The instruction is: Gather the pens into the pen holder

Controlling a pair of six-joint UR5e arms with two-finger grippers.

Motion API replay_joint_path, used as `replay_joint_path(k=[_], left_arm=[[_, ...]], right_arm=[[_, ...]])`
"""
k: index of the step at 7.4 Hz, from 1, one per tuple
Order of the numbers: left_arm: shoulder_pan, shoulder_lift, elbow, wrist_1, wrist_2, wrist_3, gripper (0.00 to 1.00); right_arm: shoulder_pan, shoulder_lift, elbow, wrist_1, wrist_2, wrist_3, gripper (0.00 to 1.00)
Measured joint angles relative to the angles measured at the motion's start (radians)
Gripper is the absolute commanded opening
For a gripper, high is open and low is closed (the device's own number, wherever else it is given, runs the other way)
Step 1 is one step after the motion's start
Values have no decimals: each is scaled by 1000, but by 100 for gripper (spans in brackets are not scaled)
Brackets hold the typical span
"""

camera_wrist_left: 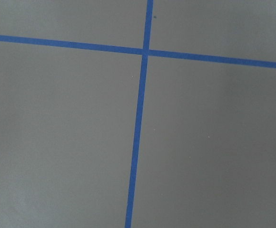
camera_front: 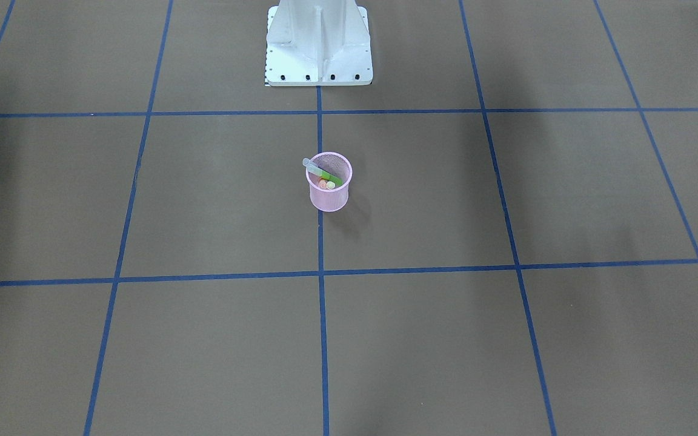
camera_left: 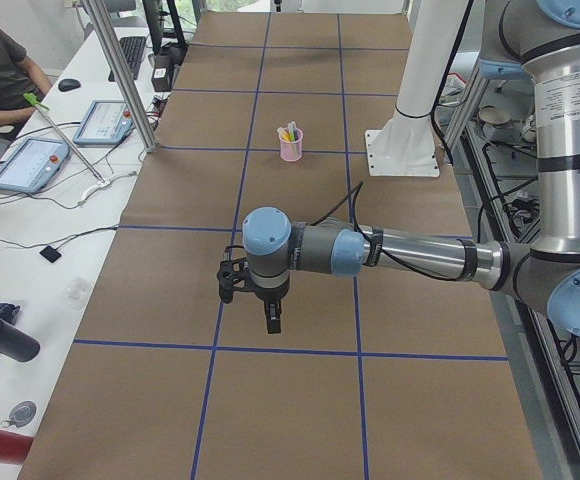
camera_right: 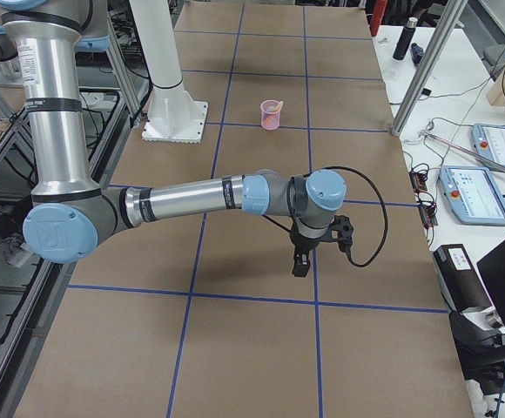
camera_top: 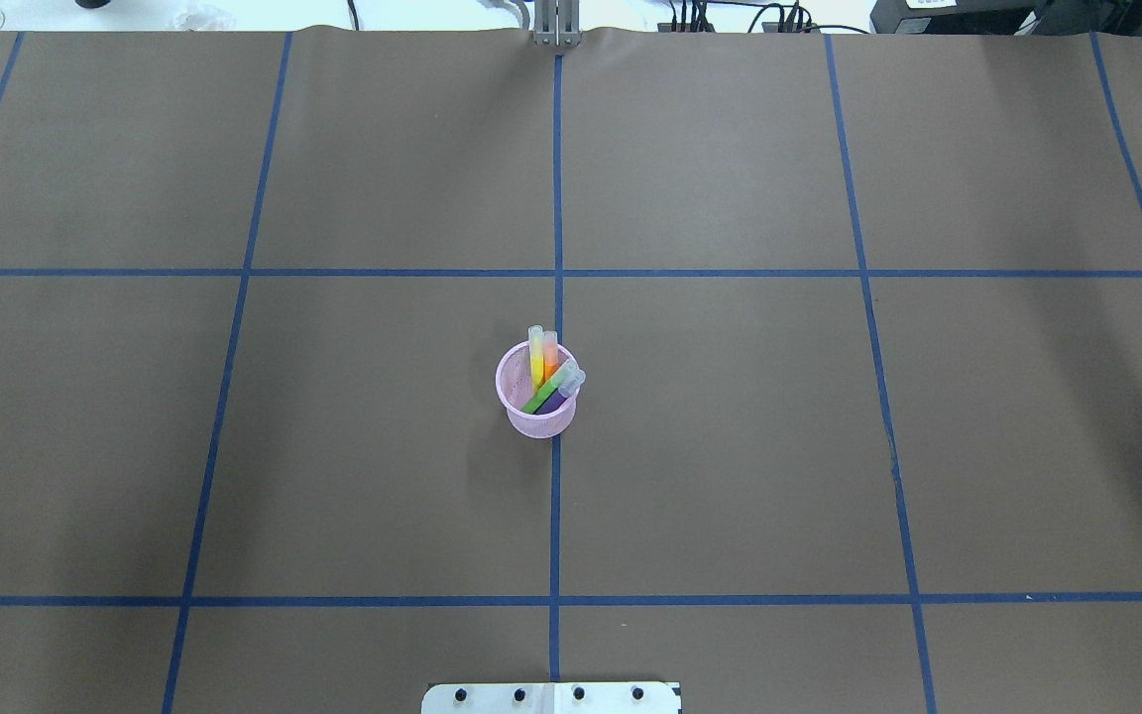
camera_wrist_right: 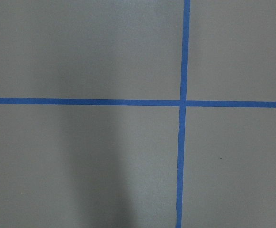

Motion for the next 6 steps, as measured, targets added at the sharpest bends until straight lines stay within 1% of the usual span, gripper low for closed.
replay_joint_path(k=[3, 6], left_arm=[[0, -15, 19, -1, 2, -3, 100], [1, -2, 13, -11, 6, 10, 100]], right_arm=[[0, -63, -1, 91, 0, 3, 100], [0, -73, -1, 104, 1, 9, 100]])
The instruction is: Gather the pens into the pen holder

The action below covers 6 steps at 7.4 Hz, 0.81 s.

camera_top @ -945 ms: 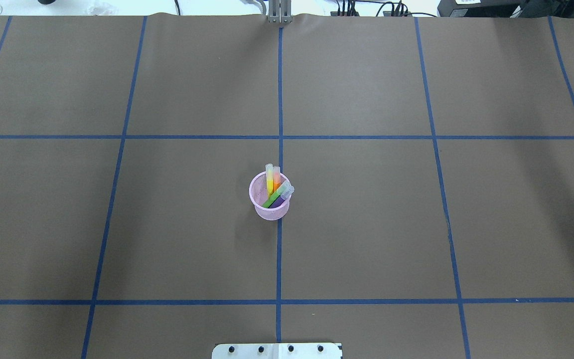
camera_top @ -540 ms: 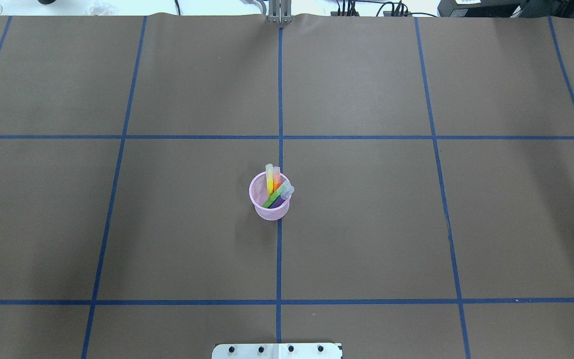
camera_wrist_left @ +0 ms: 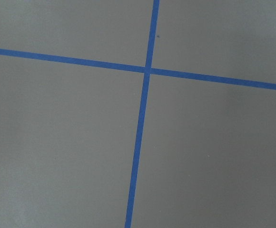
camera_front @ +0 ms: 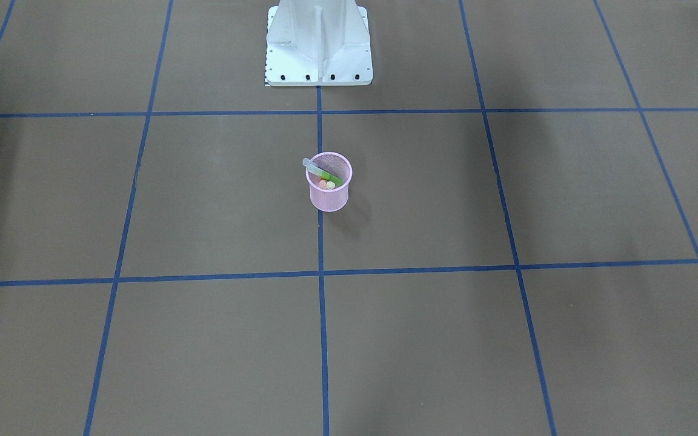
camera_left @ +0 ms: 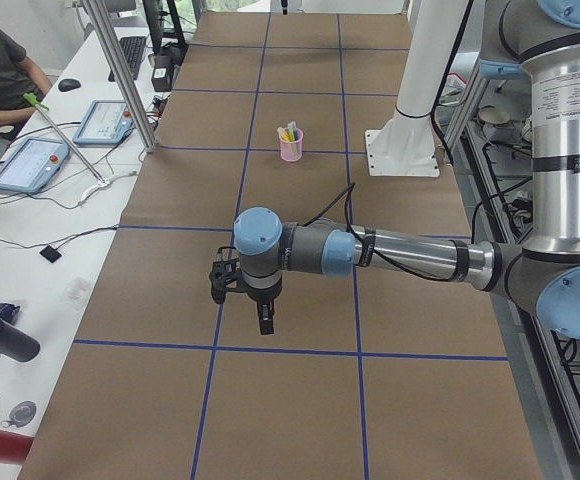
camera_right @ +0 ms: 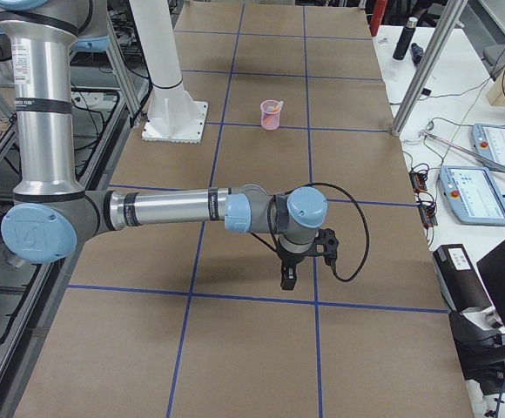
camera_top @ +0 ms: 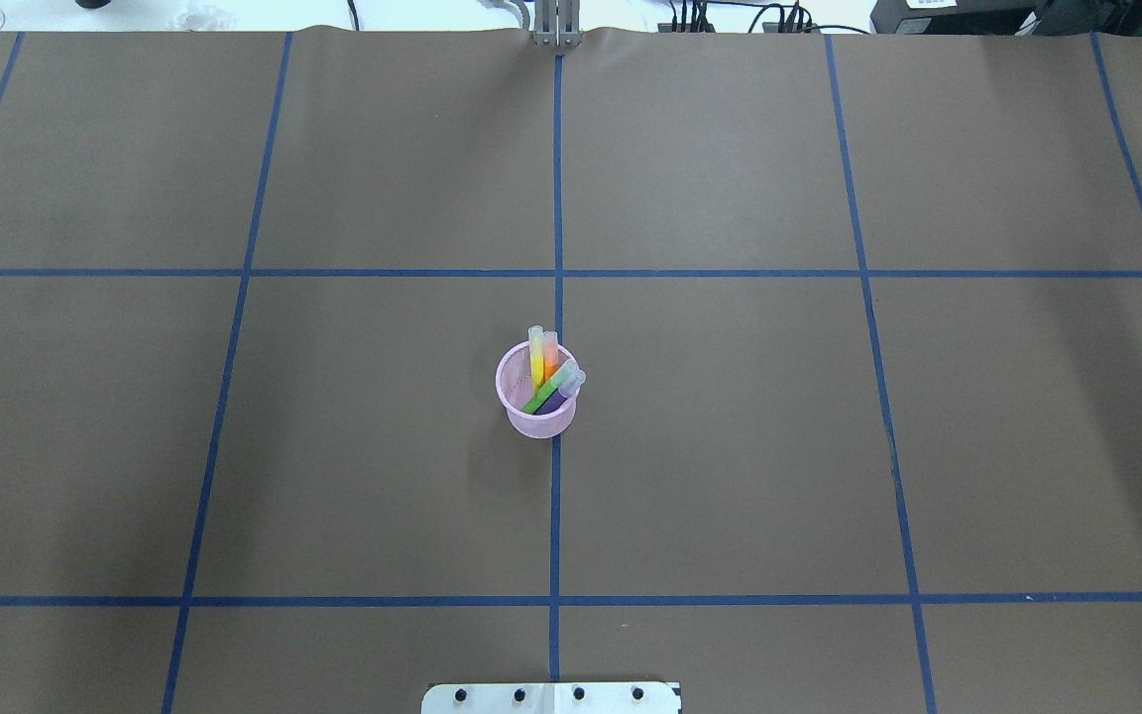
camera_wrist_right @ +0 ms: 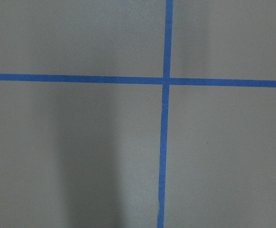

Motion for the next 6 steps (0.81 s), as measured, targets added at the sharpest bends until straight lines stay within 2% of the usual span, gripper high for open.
replay_joint_path(k=[6], left_arm=[[0, 26, -8, -47, -4, 21, 100]], right_arm=[[0, 1, 0, 1, 0, 3, 100]])
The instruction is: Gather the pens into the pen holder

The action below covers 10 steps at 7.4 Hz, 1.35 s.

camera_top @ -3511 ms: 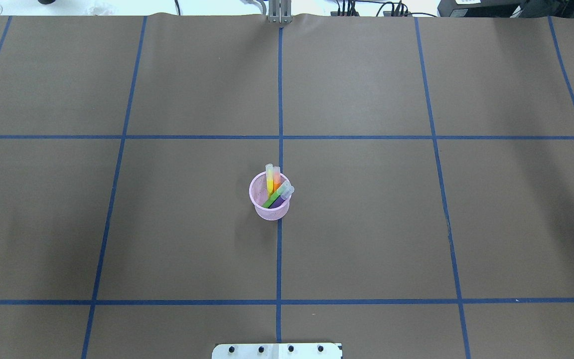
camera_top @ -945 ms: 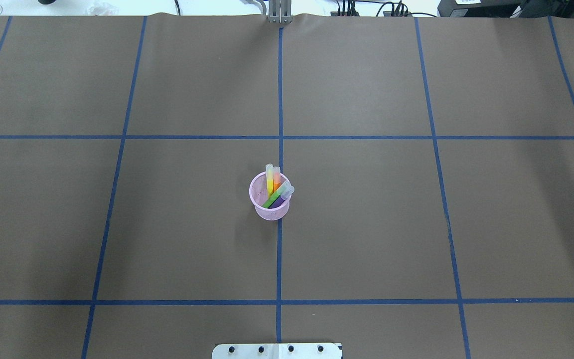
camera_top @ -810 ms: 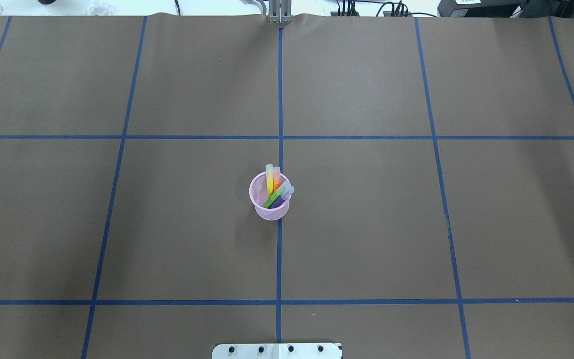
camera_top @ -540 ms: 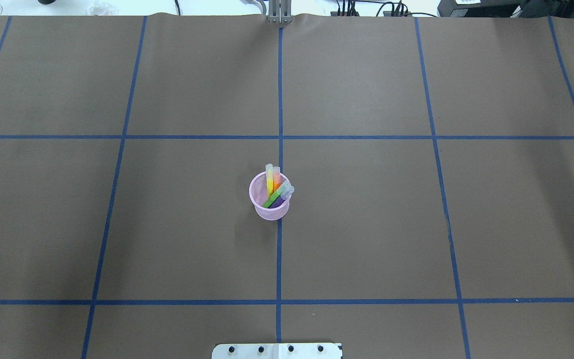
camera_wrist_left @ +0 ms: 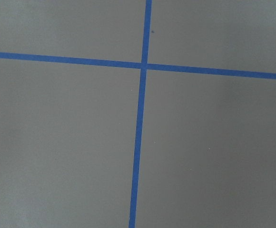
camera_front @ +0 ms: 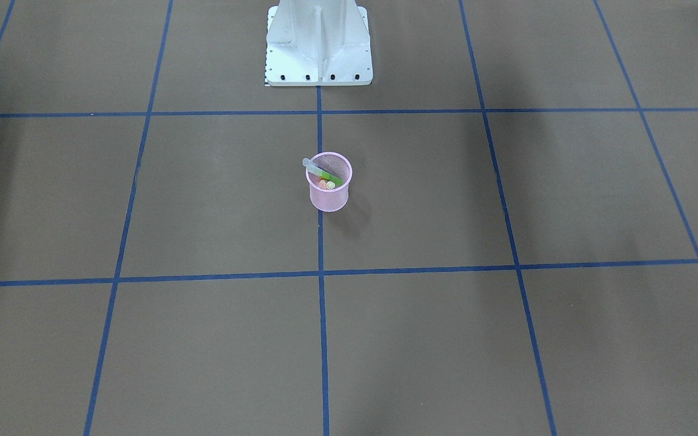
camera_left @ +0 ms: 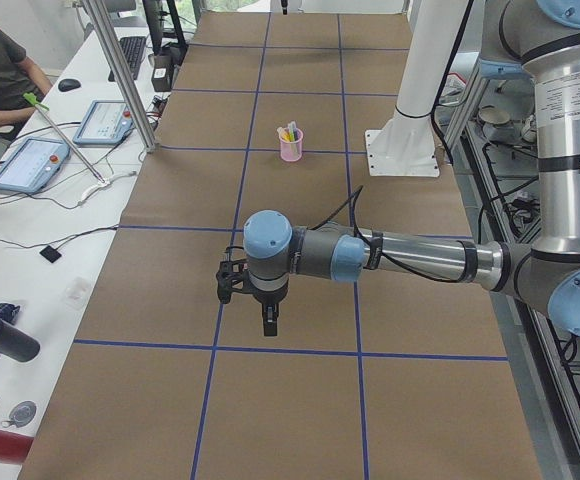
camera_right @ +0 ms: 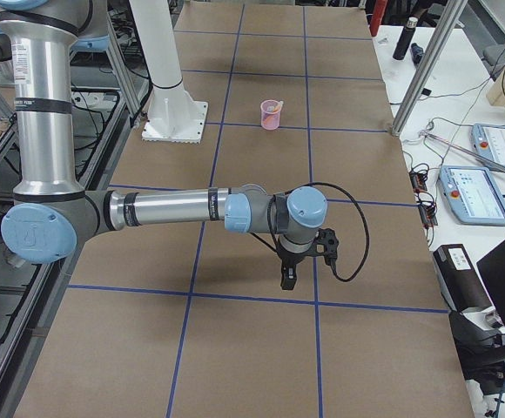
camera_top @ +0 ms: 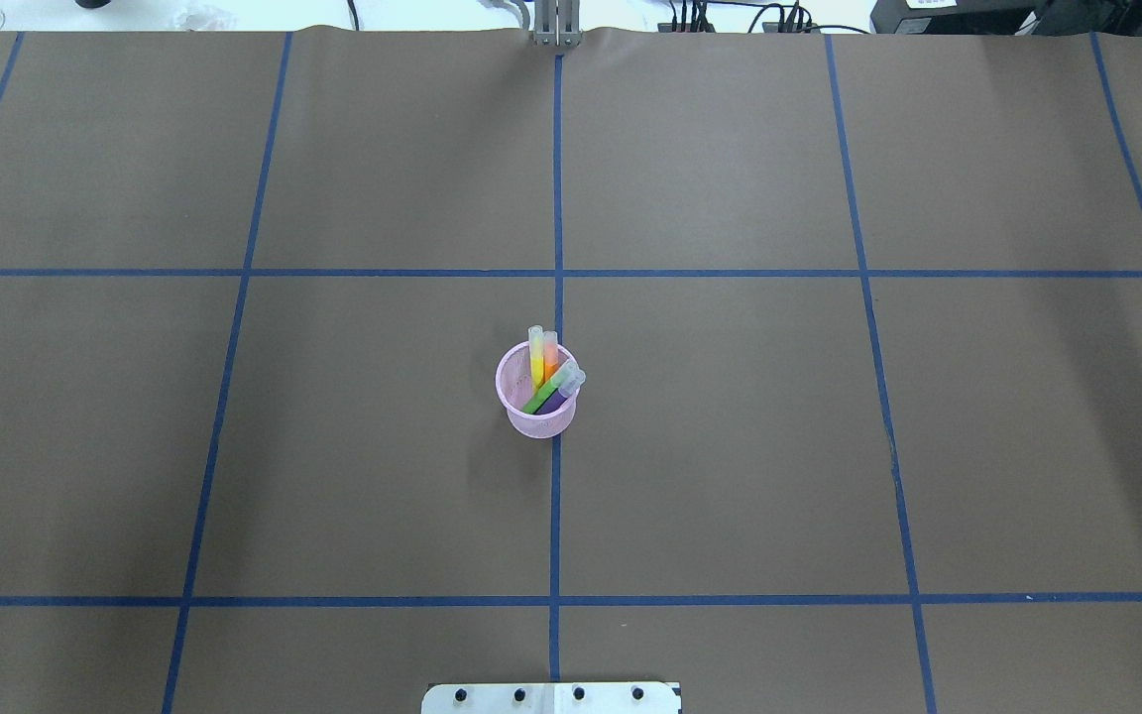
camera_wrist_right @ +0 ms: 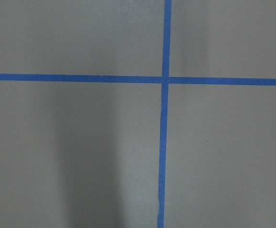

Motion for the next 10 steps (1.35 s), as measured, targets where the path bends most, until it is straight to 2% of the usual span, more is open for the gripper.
replay_joint_path(k=[10], left_arm=[[5, -15, 8, 0, -3, -1, 100]], right_arm=[[0, 1, 1, 0, 2, 0, 100]])
